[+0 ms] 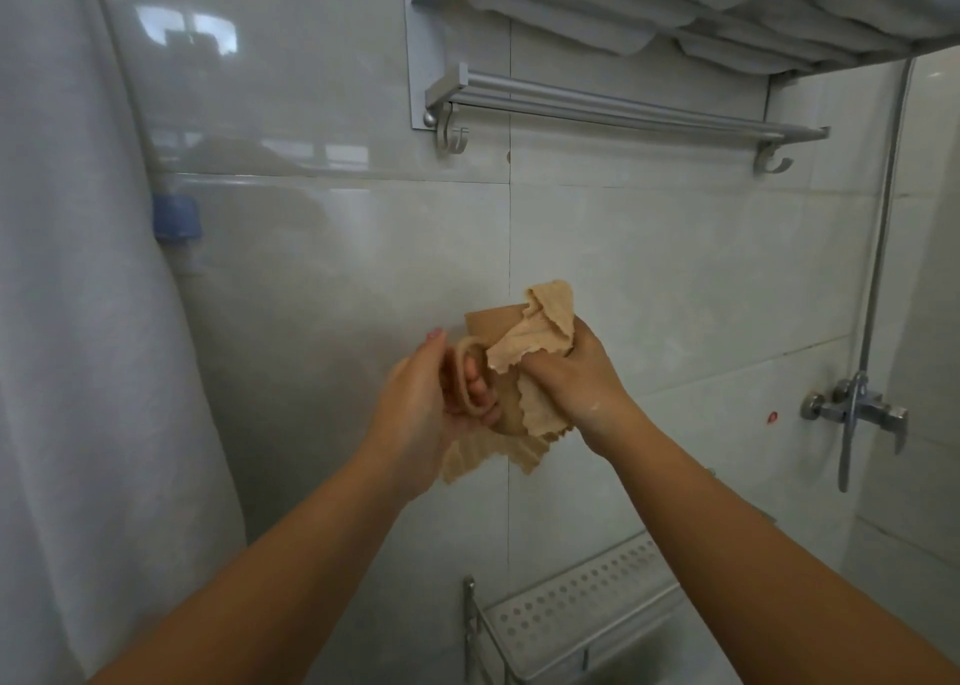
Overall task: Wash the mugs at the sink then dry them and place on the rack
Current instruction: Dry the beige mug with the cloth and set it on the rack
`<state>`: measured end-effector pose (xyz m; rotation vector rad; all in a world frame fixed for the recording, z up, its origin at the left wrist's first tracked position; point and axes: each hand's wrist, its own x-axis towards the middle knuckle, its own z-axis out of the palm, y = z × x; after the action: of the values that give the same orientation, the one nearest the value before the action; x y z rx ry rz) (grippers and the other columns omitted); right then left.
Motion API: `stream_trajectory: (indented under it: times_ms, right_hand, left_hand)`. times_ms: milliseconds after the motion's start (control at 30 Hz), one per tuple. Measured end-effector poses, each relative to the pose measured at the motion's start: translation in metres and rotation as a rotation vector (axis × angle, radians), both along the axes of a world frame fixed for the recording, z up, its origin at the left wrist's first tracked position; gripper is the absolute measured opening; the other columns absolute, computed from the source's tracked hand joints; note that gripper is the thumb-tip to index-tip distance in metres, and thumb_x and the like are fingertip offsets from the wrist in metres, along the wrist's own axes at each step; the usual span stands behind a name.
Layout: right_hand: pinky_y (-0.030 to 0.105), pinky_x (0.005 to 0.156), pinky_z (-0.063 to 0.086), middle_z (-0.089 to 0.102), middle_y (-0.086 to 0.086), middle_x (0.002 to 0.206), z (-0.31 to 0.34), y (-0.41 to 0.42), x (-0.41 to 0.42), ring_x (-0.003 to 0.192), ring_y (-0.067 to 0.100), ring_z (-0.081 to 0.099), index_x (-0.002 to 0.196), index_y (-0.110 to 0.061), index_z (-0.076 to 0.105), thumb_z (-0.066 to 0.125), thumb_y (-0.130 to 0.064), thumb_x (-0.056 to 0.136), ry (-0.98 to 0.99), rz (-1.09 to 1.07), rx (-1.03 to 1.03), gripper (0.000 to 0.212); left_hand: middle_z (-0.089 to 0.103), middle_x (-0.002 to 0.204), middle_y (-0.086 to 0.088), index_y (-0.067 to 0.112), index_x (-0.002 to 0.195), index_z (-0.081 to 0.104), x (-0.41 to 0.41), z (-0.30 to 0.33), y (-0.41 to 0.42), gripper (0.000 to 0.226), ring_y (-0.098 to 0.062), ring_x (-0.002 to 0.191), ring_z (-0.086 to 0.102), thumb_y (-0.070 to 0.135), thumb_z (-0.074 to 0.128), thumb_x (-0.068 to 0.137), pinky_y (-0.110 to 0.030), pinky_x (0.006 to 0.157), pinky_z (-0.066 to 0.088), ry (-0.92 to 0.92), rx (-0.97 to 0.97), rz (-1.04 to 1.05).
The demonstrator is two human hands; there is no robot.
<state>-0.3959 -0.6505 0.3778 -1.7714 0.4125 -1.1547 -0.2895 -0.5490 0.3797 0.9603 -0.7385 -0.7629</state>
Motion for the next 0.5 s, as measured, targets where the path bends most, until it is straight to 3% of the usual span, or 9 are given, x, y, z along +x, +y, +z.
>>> stream_trajectory:
  times_ms: [100, 167, 233, 333, 400, 500]
  right_hand:
    - [0.034, 0.083, 0.054, 0.07, 0.001, 0.101, 0.005, -0.007, -0.006, 0.097, 0.017, 0.067, 0.109, -0.017, 0.062, 0.069, -0.046, 0.056, -0.025, 0.079, 0.132, 0.061]
    - [0.037, 0.086, 0.054, 0.07, 0.004, 0.101, 0.006, -0.005, -0.008, 0.099, 0.021, 0.067, 0.107, -0.016, 0.063, 0.066, -0.041, 0.063, -0.003, 0.123, 0.126, 0.051]
    - [0.035, 0.083, 0.055, 0.072, 0.003, 0.1, 0.006, -0.002, -0.008, 0.098, 0.02, 0.068, 0.106, -0.017, 0.064, 0.063, -0.041, 0.068, 0.025, 0.166, 0.142, 0.045]
    - [0.033, 0.085, 0.055, 0.073, 0.002, 0.097, 0.004, 0.007, -0.009, 0.094, 0.016, 0.069, 0.1, -0.02, 0.066, 0.049, -0.045, 0.087, 0.096, 0.29, 0.223, 0.033]
    - [0.032, 0.092, 0.051, 0.075, -0.002, 0.092, 0.004, 0.012, -0.009, 0.091, 0.011, 0.069, 0.09, -0.025, 0.07, 0.032, -0.045, 0.1, 0.15, 0.32, 0.307, 0.044]
    - [0.036, 0.098, 0.048, 0.073, -0.003, 0.1, 0.0, 0.014, -0.004, 0.098, 0.011, 0.067, 0.096, -0.029, 0.069, 0.031, -0.061, 0.094, 0.176, 0.224, 0.313, 0.05]
  left_hand:
    - [0.058, 0.095, -0.011, 0.011, 0.088, 0.059, 0.018, 0.002, 0.0, 0.008, -0.024, 0.094, 0.058, 0.017, 0.059, 0.093, -0.033, 0.065, 0.055, -0.137, 0.057, 0.022]
    - [0.063, 0.105, -0.005, 0.012, 0.106, 0.063, 0.027, 0.001, 0.0, 0.029, -0.021, 0.102, 0.06, 0.029, 0.068, 0.082, -0.034, 0.077, 0.053, -0.267, 0.167, -0.129]
    - [0.066, 0.114, -0.01, 0.008, 0.122, 0.061, 0.03, 0.002, -0.001, 0.046, -0.024, 0.104, 0.062, 0.035, 0.068, 0.085, -0.034, 0.084, 0.053, -0.351, 0.219, -0.217]
    - [0.069, 0.112, -0.009, 0.011, 0.123, 0.062, 0.028, 0.002, -0.003, 0.052, -0.023, 0.105, 0.065, 0.045, 0.067, 0.084, -0.033, 0.079, 0.057, -0.386, 0.181, -0.28]
    - [0.072, 0.111, -0.006, 0.013, 0.12, 0.062, 0.027, 0.001, -0.004, 0.051, -0.022, 0.102, 0.067, 0.041, 0.067, 0.078, -0.034, 0.075, 0.057, -0.344, 0.162, -0.349]
    - [0.07, 0.115, -0.006, 0.017, 0.125, 0.059, 0.027, -0.006, -0.009, 0.06, -0.022, 0.104, 0.068, 0.038, 0.073, 0.071, -0.041, 0.077, 0.058, -0.342, 0.134, -0.353]
